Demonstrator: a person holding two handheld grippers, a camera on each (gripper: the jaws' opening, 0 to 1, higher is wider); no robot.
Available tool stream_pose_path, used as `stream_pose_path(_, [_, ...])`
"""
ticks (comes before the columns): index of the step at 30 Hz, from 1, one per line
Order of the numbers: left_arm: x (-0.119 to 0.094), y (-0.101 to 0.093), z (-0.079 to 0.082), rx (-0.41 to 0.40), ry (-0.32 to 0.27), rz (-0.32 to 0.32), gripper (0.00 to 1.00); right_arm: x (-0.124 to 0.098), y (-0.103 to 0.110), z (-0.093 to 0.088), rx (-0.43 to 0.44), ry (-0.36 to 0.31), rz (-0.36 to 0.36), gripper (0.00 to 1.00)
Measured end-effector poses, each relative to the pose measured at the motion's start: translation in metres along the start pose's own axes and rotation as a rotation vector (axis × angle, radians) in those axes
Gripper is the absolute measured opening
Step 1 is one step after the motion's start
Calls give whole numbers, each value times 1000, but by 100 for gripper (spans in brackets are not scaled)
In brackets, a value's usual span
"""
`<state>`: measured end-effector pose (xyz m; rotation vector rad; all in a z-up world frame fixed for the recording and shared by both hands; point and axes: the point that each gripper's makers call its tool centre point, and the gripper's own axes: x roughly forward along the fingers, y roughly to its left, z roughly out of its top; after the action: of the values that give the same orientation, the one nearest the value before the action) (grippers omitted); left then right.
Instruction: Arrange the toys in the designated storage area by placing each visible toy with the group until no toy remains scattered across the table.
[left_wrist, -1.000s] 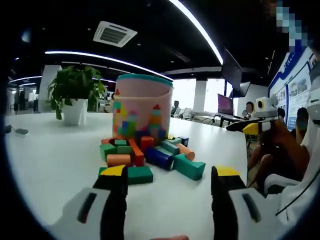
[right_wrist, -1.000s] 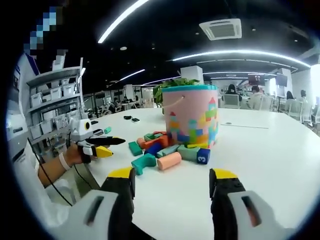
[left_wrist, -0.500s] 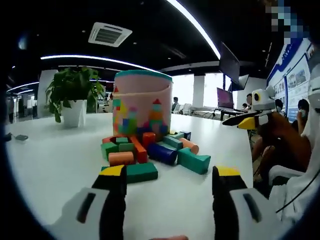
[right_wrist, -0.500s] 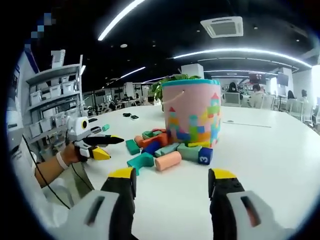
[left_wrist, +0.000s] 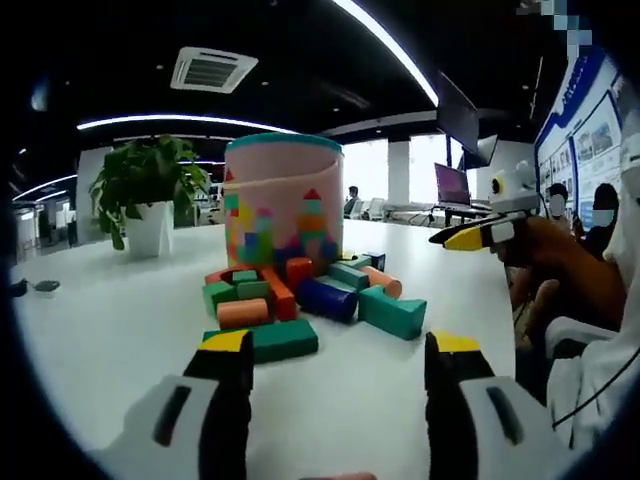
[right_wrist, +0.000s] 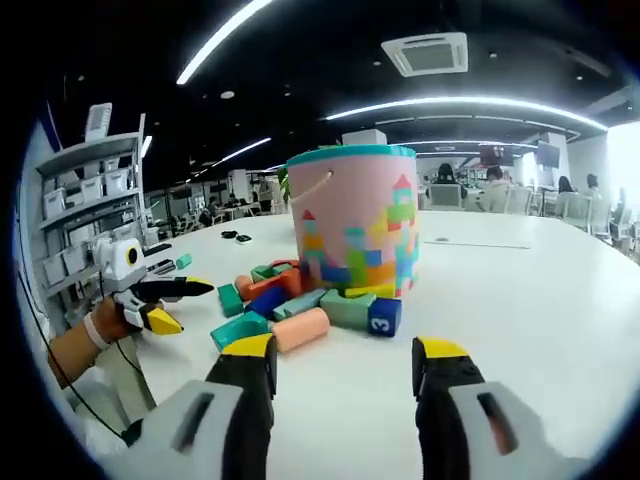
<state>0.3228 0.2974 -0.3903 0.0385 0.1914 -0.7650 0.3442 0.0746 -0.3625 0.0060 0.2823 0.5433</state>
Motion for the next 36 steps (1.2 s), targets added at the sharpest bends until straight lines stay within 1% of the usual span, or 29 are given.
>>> stream_pose_path(5, [1,0,-1,0,4,-4,73,10,-4,-2,-1,4,-6,53])
stream_pose_path(7, [2,-1,-1,-14,9,-26,73,13,-4,-3,2,8,-5,53])
stream_pose_path(11, [4,0,-1,-14,15,-32,73,17,-5,-1,-3,8,-6,53])
stream_pose_path(17, [4,4,2,-21,-2,-29,72,23,-7,2,-3,1,-13,53])
stream_pose_path(23, [3,6,2,-19,-8,-19,70,34,-9,0,-6,10,-13,53])
stream_pose_path(26, [3,6,1,-8,-3,-10,70,44,-17,0,-18,10,-47,52])
stream_pose_path(29, [3,7,0,-4,6,-1,70,51,-26,0,-6,7,-82,51])
stream_pose_path(36, [4,5,-2,7,17,-8,70,68,-32,-1,-52,6,-98,50])
